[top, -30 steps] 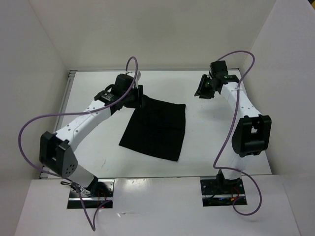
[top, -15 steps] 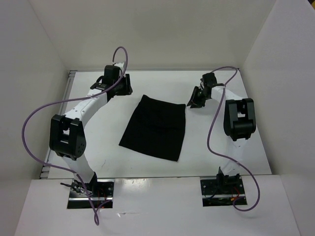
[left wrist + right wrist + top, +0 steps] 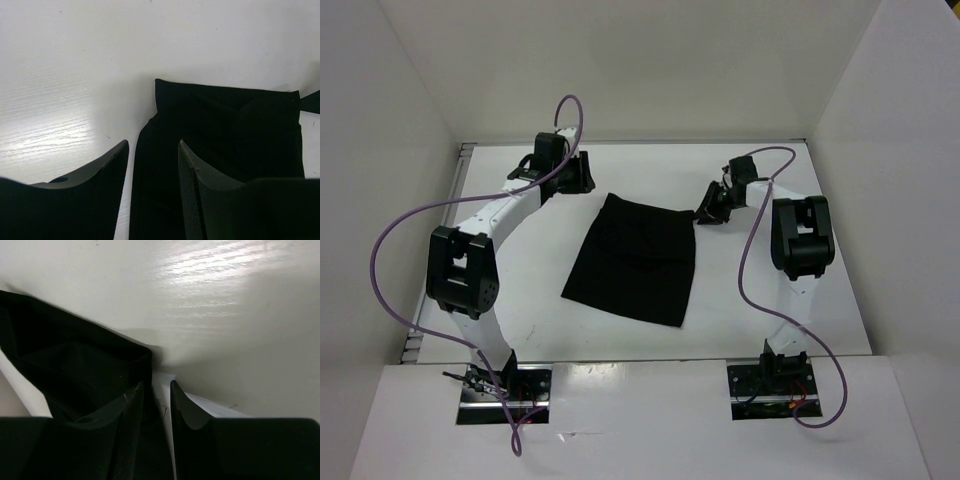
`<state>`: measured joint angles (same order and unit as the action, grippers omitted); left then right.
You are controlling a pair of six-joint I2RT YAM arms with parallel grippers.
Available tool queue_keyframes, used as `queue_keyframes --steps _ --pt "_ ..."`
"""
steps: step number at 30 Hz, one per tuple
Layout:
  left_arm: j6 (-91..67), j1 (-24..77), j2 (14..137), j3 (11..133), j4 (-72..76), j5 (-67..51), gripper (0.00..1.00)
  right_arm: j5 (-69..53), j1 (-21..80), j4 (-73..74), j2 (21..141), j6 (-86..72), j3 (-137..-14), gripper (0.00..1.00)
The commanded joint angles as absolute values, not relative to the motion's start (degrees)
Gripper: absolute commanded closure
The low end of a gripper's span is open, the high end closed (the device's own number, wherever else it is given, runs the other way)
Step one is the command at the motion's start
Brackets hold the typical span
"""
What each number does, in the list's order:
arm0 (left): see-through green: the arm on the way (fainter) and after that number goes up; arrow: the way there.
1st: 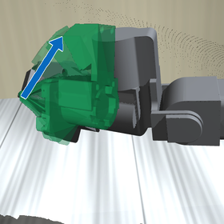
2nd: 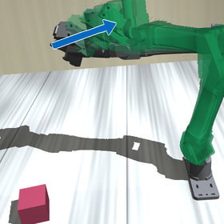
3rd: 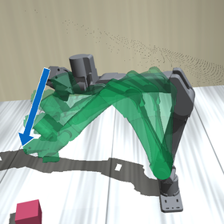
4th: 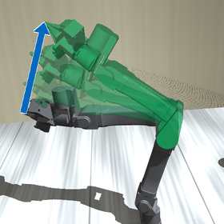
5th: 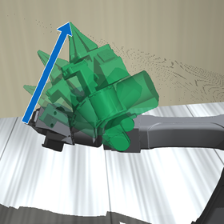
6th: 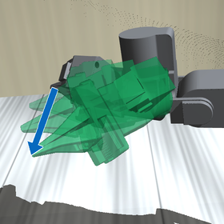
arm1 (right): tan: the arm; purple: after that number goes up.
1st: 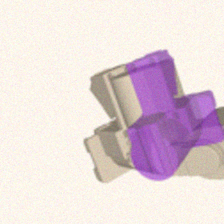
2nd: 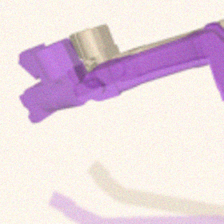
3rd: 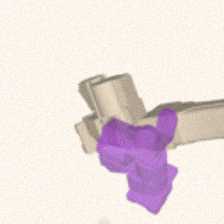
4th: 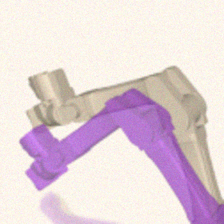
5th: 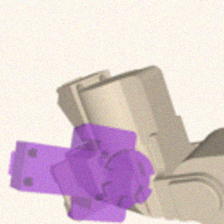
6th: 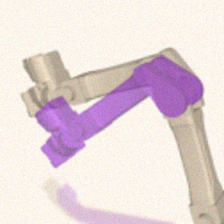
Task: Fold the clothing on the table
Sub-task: Flatten the skirt out
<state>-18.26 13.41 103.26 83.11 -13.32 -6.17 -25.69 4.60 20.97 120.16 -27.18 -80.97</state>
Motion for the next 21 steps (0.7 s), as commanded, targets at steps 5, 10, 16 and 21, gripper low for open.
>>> queue_keyframes --steps 5,10,16,21 --pt "-18.54 13.10 103.54 82.71 -10.55 -7.38 0.48 -29.00 4.31 15.12 121.03 -29.09 -78.40 0.66" --pt "-18.54 13.10 103.54 82.18 -10.55 -7.38 0.48 -26.99 4.31 15.73 117.43 -29.62 -77.87 0.66" --pt "-18.54 13.10 103.54 81.65 -10.55 -7.91 0.47 -24.96 4.31 15.64 112.24 -30.76 -76.64 0.68" --pt "-18.54 13.10 103.54 81.65 -10.55 -8.44 0.47 -24.96 4.31 15.64 111.71 -30.76 -76.64 0.68"
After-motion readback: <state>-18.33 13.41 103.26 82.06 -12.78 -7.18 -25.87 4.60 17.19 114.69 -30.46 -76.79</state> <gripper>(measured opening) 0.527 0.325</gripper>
